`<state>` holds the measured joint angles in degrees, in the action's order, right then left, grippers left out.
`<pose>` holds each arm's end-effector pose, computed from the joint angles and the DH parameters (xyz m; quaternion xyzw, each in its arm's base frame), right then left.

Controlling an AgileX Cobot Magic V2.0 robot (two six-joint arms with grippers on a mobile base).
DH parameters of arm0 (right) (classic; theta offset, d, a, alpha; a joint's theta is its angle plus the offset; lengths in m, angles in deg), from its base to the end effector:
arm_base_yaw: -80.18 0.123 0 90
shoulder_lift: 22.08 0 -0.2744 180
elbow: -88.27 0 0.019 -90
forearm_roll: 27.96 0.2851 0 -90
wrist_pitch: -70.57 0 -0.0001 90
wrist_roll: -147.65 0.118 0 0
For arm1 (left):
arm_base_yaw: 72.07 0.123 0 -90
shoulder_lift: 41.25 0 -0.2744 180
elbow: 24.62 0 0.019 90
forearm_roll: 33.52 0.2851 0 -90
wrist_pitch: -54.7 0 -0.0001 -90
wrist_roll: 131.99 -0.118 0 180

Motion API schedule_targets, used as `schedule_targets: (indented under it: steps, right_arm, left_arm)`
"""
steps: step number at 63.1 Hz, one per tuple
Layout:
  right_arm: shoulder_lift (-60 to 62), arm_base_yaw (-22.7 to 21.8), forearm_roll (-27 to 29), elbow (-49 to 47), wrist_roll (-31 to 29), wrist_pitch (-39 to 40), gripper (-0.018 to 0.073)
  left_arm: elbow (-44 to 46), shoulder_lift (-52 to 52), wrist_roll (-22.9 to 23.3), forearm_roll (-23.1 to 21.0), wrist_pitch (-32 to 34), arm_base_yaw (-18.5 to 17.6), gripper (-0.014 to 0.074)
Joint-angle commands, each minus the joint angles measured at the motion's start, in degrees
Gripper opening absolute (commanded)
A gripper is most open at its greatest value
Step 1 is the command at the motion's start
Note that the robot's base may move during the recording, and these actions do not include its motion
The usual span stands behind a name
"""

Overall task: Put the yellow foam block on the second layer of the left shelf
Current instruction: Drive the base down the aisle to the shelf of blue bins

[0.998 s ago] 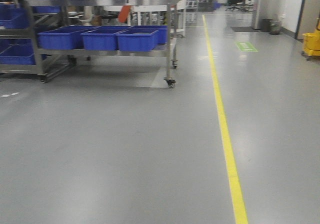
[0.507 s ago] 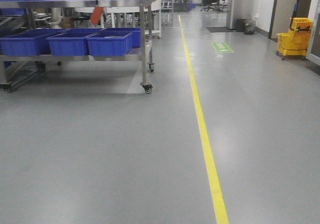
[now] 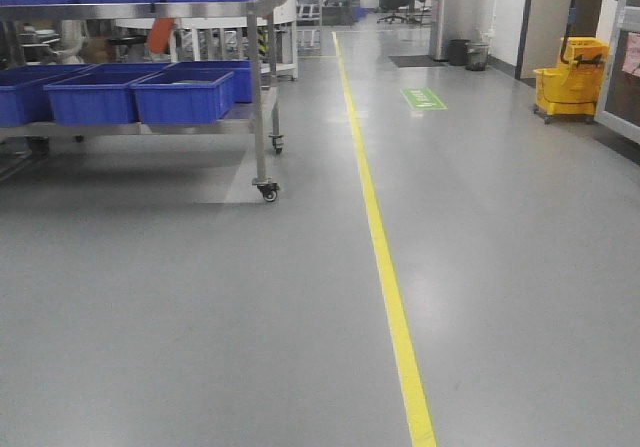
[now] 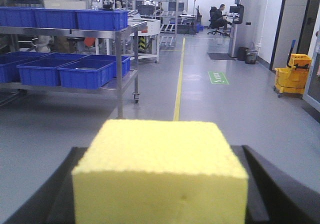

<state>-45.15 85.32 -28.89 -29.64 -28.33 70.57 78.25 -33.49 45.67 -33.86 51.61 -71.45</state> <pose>0.1470 0.0132 0.2834 -0.0121 0.6765 0.0528 0.7344 0.1283 0.0014 0.2084 0.0085 0.6945 0.0163 0.7193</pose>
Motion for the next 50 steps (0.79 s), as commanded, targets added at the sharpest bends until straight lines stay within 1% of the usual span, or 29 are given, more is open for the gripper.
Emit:
schedule_targets:
  steps: [1, 50]
  right_arm:
    - [-0.53, -0.30, -0.19, -1.75, -0.45, 5.37, 0.0490]
    - [-0.53, -0.30, -0.19, -1.75, -0.45, 5.37, 0.0490]
  left_arm:
    - [-1.40, -1.17, 0.22, -0.29, 4.73, -0.23, 0.0124]
    - [-1.40, -1.17, 0.22, -0.29, 4.73, -0.23, 0.0124]
